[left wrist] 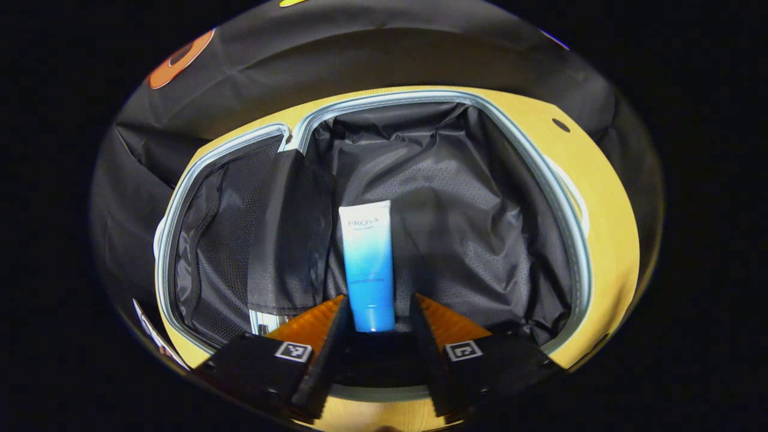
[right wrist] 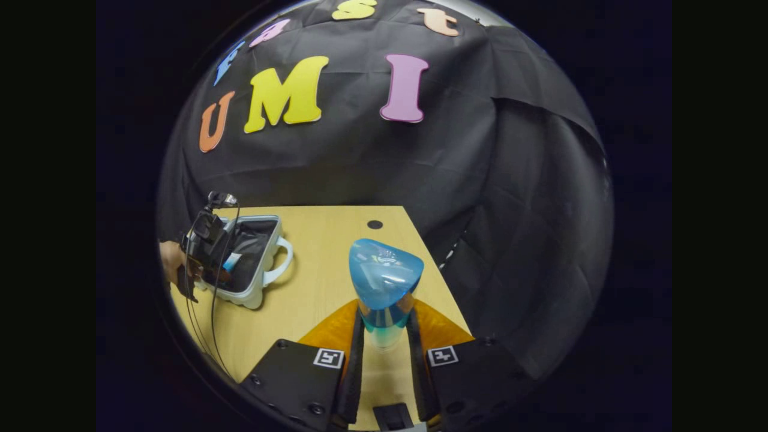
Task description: First open the suitcase, pack the skin care products into it, and then close the suitcase.
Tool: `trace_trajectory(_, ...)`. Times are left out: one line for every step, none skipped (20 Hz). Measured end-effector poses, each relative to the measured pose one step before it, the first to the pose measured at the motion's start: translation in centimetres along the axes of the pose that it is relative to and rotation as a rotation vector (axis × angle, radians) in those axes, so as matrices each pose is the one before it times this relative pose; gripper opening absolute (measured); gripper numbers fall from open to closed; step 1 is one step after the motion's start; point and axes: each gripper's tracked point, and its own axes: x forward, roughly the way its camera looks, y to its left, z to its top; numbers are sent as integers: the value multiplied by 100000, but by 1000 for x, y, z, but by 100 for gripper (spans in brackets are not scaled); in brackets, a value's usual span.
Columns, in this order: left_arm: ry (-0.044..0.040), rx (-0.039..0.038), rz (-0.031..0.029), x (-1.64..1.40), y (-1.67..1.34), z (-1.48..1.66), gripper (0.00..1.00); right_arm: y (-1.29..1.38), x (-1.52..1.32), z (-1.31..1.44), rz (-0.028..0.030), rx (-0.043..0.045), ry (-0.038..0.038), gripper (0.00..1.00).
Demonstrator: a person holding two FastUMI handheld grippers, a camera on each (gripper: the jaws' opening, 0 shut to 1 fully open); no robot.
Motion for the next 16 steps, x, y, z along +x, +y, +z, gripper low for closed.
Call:
trace_trajectory(-1988,-897,791,-640,169,259,73,911,565,250,1851,-1626,51,34)
trace_trajectory(-1973,-1142,-999,-717,-75,114,83,1011,471,397,1820,-1242,-32,34)
trace_trajectory(-2424,-1167,-864,-767,-156,231,94,1192,546,542,2230,-801,-188,34)
trace_trajectory(-3455,-342,-334,-1009,225,481,93,1388,468,675,2435,-545,-156,34)
trace_trajectory(-4449,-33,-550,-1083,65,752,95,1510,523,619,2938,-848,-304,34)
trace_trajectory(-4814,609,-176,-1296,259,591,96,1713,538,824,2867,-719,-390,34)
trace_trajectory(-6538,53,-326,-1199,457,939,96,1761,507,716,3532,-504,-260,34)
trace_trajectory(-5799,-221,-258,-1248,449,744,96,1910,561,707,3816,339,-255,34)
trace_trajectory(-5323,-18,386,-1243,622,878,97,1890,714,515,3399,38,344,34)
trace_trajectory(-5396,994,598,-1204,834,797,100,1858,899,442,2886,-730,470,34)
trace_trajectory(-5360,778,286,-1258,912,820,96,1819,949,290,2438,-1109,648,34)
trace_trajectory(-5383,929,-142,-1190,591,814,96,1752,970,414,2531,-752,585,34)
trace_trajectory(-5266,1430,278,-1219,942,1000,96,1888,985,138,2407,-383,952,34)
trace_trajectory(-4695,2140,493,-1320,1256,817,96,1627,1166,89,2219,-59,1022,34)
trace_trajectory(-4569,1867,1263,-1192,1045,867,96,1486,1135,-279,1811,-52,1860,34)
trace_trajectory(-4090,861,674,-1362,1224,889,97,1372,1242,-436,1158,45,2265,34)
